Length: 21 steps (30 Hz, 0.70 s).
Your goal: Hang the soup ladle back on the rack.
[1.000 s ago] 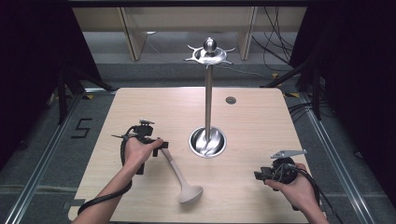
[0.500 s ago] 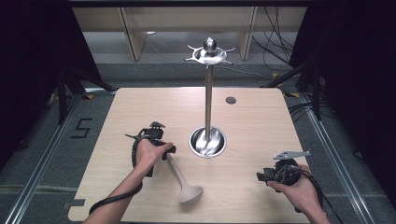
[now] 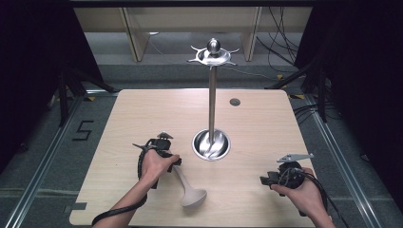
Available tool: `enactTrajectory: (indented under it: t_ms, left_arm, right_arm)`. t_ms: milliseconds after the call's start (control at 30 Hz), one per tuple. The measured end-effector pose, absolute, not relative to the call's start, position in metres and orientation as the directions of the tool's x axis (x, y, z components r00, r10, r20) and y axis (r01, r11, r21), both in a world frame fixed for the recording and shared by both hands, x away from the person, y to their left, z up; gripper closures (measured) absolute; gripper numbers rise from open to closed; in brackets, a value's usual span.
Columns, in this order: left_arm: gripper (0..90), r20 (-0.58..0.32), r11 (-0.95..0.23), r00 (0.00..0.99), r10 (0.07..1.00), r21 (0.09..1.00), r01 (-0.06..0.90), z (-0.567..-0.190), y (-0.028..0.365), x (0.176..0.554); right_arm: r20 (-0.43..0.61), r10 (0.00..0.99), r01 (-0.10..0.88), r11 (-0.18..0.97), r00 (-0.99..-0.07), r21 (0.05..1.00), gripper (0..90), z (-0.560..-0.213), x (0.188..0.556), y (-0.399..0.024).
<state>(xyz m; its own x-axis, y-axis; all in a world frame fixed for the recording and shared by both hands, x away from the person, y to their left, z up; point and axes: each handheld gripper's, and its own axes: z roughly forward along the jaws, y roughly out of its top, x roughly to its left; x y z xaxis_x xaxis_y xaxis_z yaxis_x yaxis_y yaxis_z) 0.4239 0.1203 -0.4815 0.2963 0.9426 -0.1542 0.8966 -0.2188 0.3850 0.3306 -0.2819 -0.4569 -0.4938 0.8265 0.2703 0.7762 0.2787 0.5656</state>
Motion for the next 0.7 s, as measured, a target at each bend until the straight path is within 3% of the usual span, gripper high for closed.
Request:
enactTrajectory:
  t_ms: [233, 333, 367, 533, 700]
  left_arm:
    - [42.9, -0.135, -0.239, 0.306, 0.942, 0.371, 0.898, -0.483, 0.119, 0.426]
    - [43.6, -0.160, -0.219, 0.286, 0.945, 0.344, 0.913, -0.482, 0.118, 0.428]
    - [45.3, -0.172, -0.214, 0.284, 0.943, 0.342, 0.915, -0.482, 0.120, 0.431]
    - [48.2, -0.187, -0.214, 0.283, 0.941, 0.321, 0.923, -0.481, 0.124, 0.436]
    - [59.1, -0.147, -0.276, 0.325, 0.934, 0.279, 0.920, -0.478, 0.131, 0.441]
  right_arm:
    - [0.273, 0.827, 0.779, 0.278, -0.492, 0.562, 56.7, -0.458, 0.332, -0.284]
    - [0.293, 0.827, 0.795, 0.268, -0.479, 0.544, 56.3, -0.459, 0.331, -0.283]
    - [0.228, 0.851, 0.794, 0.300, -0.473, 0.529, 56.1, -0.458, 0.331, -0.283]
    - [0.246, 0.844, 0.797, 0.296, -0.476, 0.527, 56.1, -0.459, 0.332, -0.284]
    - [0.275, 0.841, 0.805, 0.273, -0.466, 0.527, 55.9, -0.460, 0.332, -0.284]
